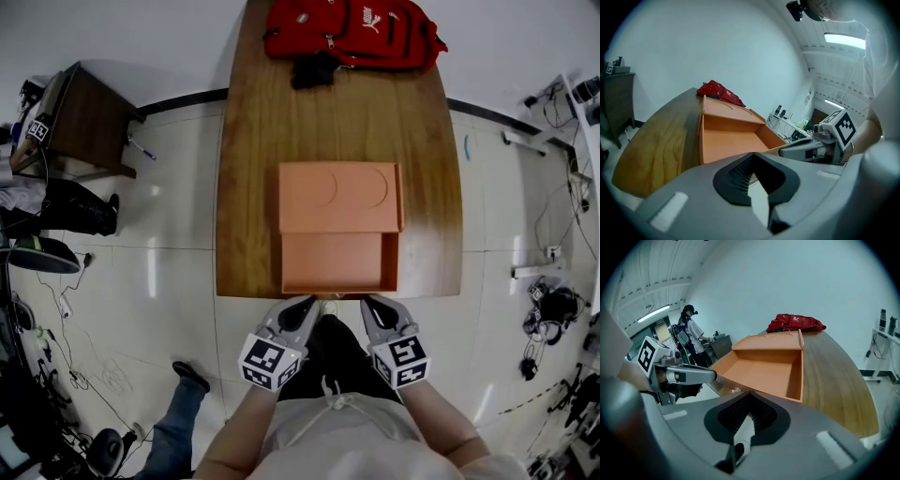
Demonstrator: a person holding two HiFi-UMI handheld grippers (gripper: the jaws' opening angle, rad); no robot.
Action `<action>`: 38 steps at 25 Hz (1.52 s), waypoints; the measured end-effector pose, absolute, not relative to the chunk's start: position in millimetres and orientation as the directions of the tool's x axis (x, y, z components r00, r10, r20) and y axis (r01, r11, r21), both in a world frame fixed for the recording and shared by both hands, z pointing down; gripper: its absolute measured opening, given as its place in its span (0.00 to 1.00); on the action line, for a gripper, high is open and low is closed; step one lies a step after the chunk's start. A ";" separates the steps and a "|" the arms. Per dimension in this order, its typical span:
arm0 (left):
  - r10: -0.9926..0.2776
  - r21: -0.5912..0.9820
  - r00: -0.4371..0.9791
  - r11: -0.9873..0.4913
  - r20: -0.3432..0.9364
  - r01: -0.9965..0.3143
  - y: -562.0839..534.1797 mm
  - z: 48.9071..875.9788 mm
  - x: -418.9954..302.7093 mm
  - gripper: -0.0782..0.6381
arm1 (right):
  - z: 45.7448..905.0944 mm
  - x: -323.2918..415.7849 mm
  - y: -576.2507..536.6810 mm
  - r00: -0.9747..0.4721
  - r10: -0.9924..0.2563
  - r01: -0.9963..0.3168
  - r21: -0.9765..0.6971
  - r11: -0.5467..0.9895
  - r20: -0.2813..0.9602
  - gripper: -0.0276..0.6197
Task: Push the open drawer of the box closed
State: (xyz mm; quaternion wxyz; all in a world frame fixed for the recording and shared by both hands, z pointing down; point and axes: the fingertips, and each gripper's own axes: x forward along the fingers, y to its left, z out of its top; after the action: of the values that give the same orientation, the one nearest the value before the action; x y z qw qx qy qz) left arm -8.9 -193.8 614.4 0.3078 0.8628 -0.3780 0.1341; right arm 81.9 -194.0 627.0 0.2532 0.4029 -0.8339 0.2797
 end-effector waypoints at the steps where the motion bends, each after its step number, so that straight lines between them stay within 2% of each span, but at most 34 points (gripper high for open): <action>1: -0.564 0.439 0.681 -0.521 0.468 -0.732 -194.6 617.4 -7.0 0.10 | 629.7 82.7 -195.6 -0.543 -0.529 -0.817 -0.265 0.512 0.652 0.05; 9: -0.542 0.460 0.684 -0.507 0.488 -0.729 -203.2 630.0 -3.1 0.10 | 635.5 81.2 -208.8 -0.537 -0.525 -0.825 -0.280 0.491 0.660 0.05; 38: -0.604 0.459 0.630 -0.436 0.488 -0.774 -305.9 629.1 -18.3 0.11 | 633.0 77.8 -309.2 -0.511 -0.572 -0.852 -0.290 0.436 0.642 0.05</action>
State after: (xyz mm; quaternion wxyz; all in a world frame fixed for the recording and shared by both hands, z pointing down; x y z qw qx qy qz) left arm -18.3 -305.9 629.1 0.3360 0.8378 -0.4113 0.1265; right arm 77.8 -309.2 633.0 0.2320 0.4369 -0.8149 0.3022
